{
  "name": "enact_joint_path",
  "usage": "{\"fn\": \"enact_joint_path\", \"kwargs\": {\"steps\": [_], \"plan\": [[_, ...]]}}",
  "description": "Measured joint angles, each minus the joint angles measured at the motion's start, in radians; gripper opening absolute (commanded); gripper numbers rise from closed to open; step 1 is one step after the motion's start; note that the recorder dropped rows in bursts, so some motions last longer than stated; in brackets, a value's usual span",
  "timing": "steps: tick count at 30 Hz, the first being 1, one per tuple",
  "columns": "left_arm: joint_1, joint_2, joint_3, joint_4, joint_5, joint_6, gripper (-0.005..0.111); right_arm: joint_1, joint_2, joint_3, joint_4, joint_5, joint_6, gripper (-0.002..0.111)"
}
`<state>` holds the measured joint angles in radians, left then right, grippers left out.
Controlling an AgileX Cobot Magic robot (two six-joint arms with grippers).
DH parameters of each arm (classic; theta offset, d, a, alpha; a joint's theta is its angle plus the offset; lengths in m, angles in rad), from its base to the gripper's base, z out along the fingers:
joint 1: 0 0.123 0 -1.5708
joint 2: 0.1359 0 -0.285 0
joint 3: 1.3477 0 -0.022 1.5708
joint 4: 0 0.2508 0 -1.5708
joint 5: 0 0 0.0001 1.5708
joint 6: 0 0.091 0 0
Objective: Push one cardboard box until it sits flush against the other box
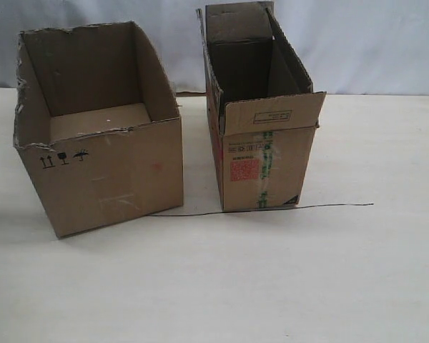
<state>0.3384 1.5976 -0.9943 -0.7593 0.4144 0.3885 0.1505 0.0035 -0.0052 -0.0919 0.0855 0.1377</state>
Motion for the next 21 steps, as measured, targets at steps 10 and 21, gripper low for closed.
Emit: {"fn": "enact_joint_path", "kwargs": {"steps": [10,21], "plan": [[0.107,0.363,-0.025,-0.923,0.330,0.829,0.000,0.000,0.000,0.000,0.000,0.000,0.000,0.005],[0.113,0.564,-0.298,-0.972,0.548,0.863,0.000,0.000,0.000,0.000,0.000,0.000,0.000,0.005]]}}
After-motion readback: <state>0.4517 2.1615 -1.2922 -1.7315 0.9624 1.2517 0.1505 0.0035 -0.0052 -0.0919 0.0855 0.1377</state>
